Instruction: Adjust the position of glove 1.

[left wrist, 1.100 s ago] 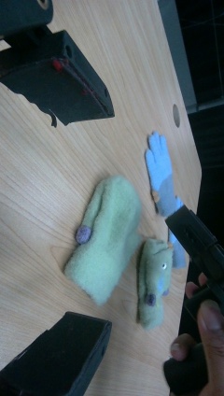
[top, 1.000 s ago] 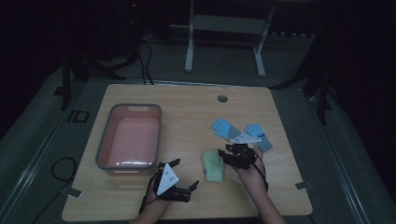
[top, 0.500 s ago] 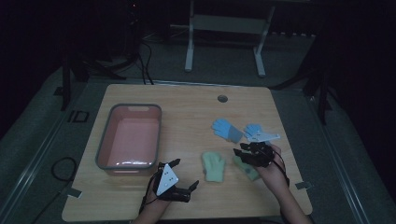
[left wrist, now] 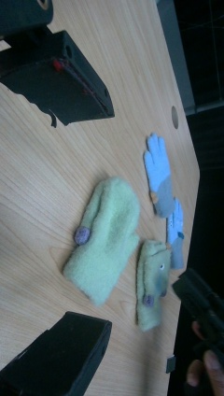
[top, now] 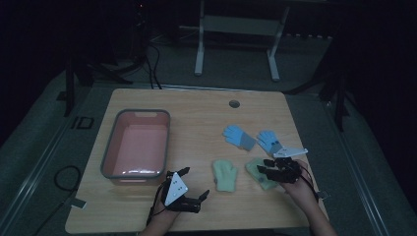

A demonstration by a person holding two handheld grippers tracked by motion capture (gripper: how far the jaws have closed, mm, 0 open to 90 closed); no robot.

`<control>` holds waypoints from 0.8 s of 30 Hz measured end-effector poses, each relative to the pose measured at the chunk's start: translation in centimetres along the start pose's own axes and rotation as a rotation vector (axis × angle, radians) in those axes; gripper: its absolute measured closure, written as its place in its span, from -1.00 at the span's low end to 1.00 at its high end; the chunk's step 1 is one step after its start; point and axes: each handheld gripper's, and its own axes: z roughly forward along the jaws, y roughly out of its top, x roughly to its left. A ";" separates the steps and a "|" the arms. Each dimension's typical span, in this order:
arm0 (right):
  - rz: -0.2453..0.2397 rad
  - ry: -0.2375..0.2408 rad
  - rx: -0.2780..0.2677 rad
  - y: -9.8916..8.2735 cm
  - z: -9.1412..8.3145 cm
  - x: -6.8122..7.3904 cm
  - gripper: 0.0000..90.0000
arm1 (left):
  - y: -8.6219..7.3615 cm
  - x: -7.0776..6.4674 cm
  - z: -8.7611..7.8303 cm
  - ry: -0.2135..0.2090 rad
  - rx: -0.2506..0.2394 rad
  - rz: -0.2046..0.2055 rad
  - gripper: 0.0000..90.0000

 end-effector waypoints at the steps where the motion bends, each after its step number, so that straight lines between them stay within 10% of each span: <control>1: 0.002 -0.001 0.004 -0.3 0.3 0.0 0.27 | 0.0 0.0 0.0 0.000 -0.001 0.000 -0.95; 13: -0.022 -0.075 0.024 -2.1 2.3 0.7 0.55 | 0.0 0.0 0.0 0.000 -0.001 0.001 -0.95; 24: 0.067 -0.198 0.015 -1.0 1.4 2.6 0.91 | 0.0 0.0 0.0 0.001 -0.001 0.000 -0.95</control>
